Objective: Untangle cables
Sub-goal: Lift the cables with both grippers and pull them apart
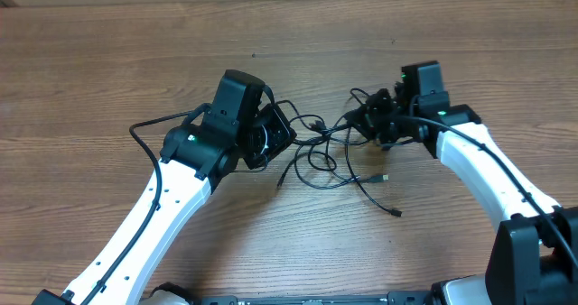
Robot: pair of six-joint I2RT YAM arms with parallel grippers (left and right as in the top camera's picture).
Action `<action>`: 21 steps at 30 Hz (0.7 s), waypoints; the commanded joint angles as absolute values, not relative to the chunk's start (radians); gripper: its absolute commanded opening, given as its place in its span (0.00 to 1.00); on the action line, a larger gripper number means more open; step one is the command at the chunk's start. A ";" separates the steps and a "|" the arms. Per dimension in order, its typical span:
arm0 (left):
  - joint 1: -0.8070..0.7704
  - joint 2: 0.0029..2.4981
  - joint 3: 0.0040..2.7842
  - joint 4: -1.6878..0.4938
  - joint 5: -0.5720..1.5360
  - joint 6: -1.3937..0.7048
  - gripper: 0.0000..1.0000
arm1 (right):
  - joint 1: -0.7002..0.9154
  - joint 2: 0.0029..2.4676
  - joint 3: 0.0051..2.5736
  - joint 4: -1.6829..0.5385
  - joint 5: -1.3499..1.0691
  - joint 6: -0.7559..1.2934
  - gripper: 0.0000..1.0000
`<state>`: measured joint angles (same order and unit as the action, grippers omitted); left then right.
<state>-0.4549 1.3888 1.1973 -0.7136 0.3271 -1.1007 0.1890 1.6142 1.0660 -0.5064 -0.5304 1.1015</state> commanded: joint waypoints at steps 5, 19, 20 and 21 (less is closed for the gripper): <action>-0.424 1.372 1.210 -0.779 0.244 -1.092 0.04 | -0.010 1.629 1.079 -0.573 -0.393 1.011 0.04; -0.305 1.372 1.210 -0.891 0.205 -1.050 0.04 | -0.166 1.629 1.079 -0.638 -0.431 0.910 0.04; -0.303 1.372 1.210 -0.890 0.205 -1.050 0.04 | -0.166 1.629 1.079 -0.640 -0.431 0.910 0.04; -0.303 1.372 1.210 -0.890 0.202 -1.046 0.04 | -0.166 1.629 1.079 -0.641 -0.432 0.910 0.04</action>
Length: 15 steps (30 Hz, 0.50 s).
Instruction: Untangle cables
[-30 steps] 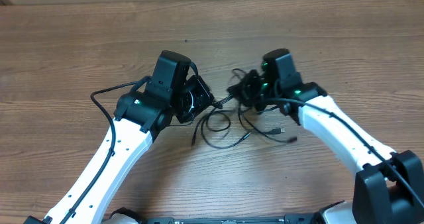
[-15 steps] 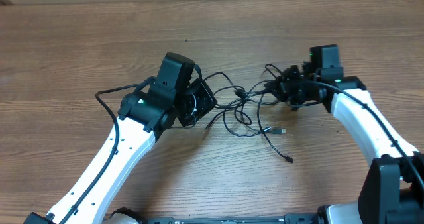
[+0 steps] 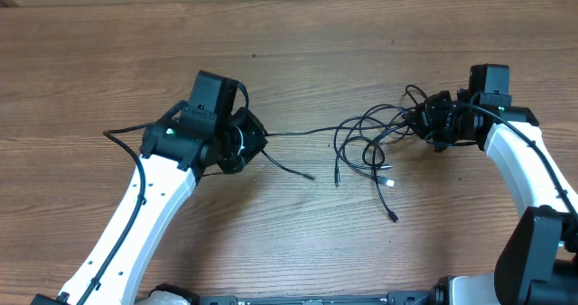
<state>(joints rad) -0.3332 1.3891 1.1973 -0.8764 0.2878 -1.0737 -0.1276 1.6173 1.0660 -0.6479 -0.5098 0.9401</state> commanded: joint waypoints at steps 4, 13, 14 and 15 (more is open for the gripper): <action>-0.303 1.372 1.210 -0.892 0.172 -1.020 0.04 | -0.166 1.629 1.079 -0.640 -0.456 0.910 0.04; -0.302 1.372 1.210 -0.894 0.067 -0.934 0.23 | -0.152 1.620 1.081 -0.637 -0.577 0.740 0.04; -0.302 1.372 1.210 -0.893 0.056 -0.908 0.30 | -0.148 1.612 1.083 -0.633 -0.576 0.722 0.04; -0.302 1.372 1.210 -0.893 0.042 -0.877 0.38 | -0.144 1.603 1.088 -0.634 -0.575 0.702 0.04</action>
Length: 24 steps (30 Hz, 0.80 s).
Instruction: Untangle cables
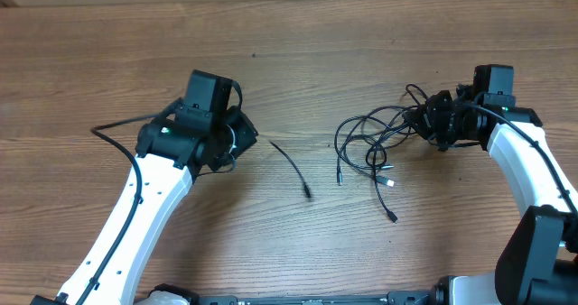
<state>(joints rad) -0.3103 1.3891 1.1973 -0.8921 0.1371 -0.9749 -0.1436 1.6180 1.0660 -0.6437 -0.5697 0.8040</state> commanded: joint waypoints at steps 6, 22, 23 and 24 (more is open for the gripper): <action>-0.302 1.372 1.210 -0.893 0.017 -0.738 0.75 | -0.075 1.502 1.198 -0.638 -0.572 0.555 0.04; -0.302 1.372 1.210 -0.892 0.011 -0.698 0.88 | 0.345 1.323 1.338 -0.653 -0.167 0.189 0.18; -0.302 1.372 1.210 -0.892 0.011 -0.698 0.88 | 0.353 1.323 1.337 -0.654 -0.156 0.173 0.24; -0.302 1.372 1.210 -0.891 0.011 -0.698 0.88 | 0.357 1.324 1.337 -0.661 -0.136 0.169 0.27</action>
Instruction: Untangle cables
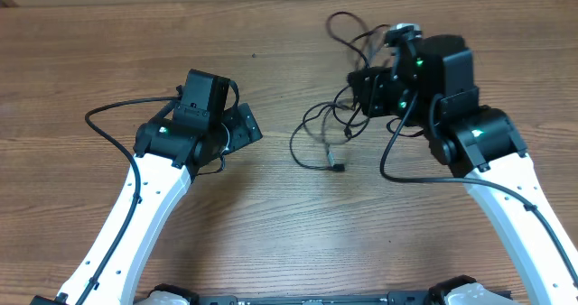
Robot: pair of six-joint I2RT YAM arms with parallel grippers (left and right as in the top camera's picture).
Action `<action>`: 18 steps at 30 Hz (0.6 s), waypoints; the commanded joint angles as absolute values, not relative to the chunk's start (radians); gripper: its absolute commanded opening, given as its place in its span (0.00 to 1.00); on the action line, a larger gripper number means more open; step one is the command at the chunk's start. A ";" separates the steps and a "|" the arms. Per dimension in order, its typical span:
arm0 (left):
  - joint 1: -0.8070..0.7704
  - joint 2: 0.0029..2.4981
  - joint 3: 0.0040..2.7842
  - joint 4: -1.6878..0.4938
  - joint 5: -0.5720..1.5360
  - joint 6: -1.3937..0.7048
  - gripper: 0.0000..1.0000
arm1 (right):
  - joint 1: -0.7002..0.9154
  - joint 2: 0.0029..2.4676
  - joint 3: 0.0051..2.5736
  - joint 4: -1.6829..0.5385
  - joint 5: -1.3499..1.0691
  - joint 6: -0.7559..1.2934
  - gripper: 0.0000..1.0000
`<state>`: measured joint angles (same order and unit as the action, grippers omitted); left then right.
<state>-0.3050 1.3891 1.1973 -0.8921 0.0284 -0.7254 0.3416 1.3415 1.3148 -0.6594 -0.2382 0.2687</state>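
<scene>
Only the overhead view is given. My right gripper [359,87] is raised above the table's back middle and is shut on a tangle of thin black cables [336,115]. Loops of the tangle stick out behind it [346,23]. One strand curls down to a plug end [340,168] at the table's centre. My left gripper [244,129] sits low at centre left, pointing right. No cable shows between its fingers, and its body hides whether the jaws are open or shut.
The wooden table [271,233] carries nothing else. The left arm's own black lead [99,124] loops out to the left. The right arm's white link [506,197] crosses the right front of the table.
My right arm has moved from the right side to the back middle and risen, carrying the tangle. The loose strand that trailed right of my left gripper no longer lies there. The left arm barely moved.
Both grippers were close together at the tangle in the table's middle. Then they stood far apart, one strand stretched between them. Then that strand trailed free from the left gripper while the right held the rest at the right. Now the right holds the tangle raised at back middle.
</scene>
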 commanded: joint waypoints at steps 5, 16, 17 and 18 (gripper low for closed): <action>-0.302 1.372 1.210 -0.890 0.012 -0.698 0.89 | 0.358 1.324 1.337 -0.669 -0.124 0.170 0.29; -0.302 1.372 1.210 -0.890 0.012 -0.698 0.94 | 0.358 1.353 1.336 -0.710 -0.123 0.169 0.56; -0.302 1.372 1.210 -0.889 0.012 -0.699 0.95 | 0.358 1.360 1.335 -0.714 -0.123 0.166 0.61; -0.302 1.372 1.210 -0.890 0.012 -0.698 0.96 | 0.358 1.372 1.335 -0.717 -0.125 0.155 0.66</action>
